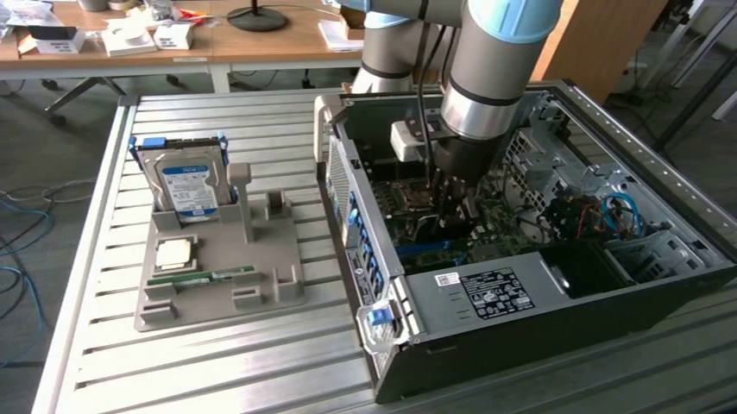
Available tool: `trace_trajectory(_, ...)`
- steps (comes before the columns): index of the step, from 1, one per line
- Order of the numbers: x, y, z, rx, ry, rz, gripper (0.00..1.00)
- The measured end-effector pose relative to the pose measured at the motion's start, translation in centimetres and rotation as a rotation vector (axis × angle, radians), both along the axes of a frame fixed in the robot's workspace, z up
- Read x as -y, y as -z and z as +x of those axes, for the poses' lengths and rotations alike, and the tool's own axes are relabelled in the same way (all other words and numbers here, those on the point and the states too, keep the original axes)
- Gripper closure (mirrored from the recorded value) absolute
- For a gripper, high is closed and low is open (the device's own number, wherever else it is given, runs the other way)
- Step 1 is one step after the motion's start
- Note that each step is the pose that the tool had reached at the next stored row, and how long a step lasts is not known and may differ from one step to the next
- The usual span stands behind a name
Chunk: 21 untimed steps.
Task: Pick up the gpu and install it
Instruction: 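Insert the gpu into the slot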
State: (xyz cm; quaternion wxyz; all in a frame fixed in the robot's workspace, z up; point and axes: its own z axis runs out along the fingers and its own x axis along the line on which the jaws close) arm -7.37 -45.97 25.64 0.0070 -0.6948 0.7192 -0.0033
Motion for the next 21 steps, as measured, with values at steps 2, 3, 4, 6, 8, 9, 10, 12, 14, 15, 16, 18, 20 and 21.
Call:
trace_trajectory(2, 0.01, 0.0, 0.0, -0.0001, 0.0, -0.0003, 0.74)
trace_trajectory(3, 0.01, 0.01, 0.0, -0.0002, 0.0, -0.0005, 0.74)
trace_trajectory(4, 0.0, 0.06, 0.0, 0.0, 0.0, -0.0001, 0.74)
trace_trajectory(6, 0.0, 0.11, 0.0, -0.0001, 0.0, -0.0002, 0.74)
trace_trajectory(8, 0.0, 0.11, 0.0, -0.0001, 0.0, -0.0003, 0.74)
trace_trajectory(9, 0.0, 0.12, -0.01, 0.0, 0.0, -0.0003, 0.74)
trace_trajectory(10, 0.0, 0.12, -0.02, 0.0001, 0.0, -0.0002, 0.74)
trace_trajectory(12, 0.0, 0.12, -0.03, 0.0001, 0.0, -0.0003, 0.74)
trace_trajectory(14, 0.01, 0.16, -0.03, 0.0001, 0.0, -0.0002, 0.74)
trace_trajectory(15, 0.01, 0.17, -0.03, 0.0001, 0.0, -0.0003, 0.74)
trace_trajectory(16, 0.01, 0.17, -0.03, 0.0001, 0.0, -0.0003, 0.74)
trace_trajectory(18, 0.0, 0.18, -0.03, 0.0001, 0.0, -0.0002, 0.74)
trace_trajectory(20, 0.0, 0.18, -0.03, 0.0001, 0.0, -0.0003, 0.74)
trace_trajectory(21, 0.0, 0.19, -0.05, 0.0002, 0.0, -0.0001, 0.74)
